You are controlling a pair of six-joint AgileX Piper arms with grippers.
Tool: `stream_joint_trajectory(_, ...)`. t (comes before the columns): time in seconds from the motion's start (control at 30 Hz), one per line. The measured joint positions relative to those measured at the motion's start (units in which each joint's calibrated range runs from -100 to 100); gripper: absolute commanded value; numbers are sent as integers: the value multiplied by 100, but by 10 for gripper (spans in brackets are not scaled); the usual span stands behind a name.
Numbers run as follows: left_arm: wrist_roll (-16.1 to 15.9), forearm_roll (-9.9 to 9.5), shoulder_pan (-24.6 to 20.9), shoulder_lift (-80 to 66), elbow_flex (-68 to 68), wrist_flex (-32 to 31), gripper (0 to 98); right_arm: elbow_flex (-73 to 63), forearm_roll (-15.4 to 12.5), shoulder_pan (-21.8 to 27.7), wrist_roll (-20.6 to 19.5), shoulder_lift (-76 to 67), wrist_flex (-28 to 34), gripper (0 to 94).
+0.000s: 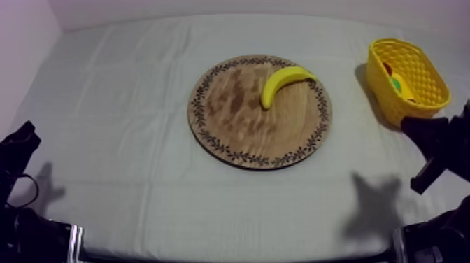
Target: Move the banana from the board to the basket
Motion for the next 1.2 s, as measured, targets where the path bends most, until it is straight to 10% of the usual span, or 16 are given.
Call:
stream_joint_trajectory(0.67, 0, 0, 0, 0, 0, 0, 1, -5224, 503, -598, 171, 5152, 2837, 3)
stream_joint_trajectory(1.2, 0, 0, 0, 0, 0, 0, 1, -9317, 434, -434, 1284, 8832, 5341, 15)
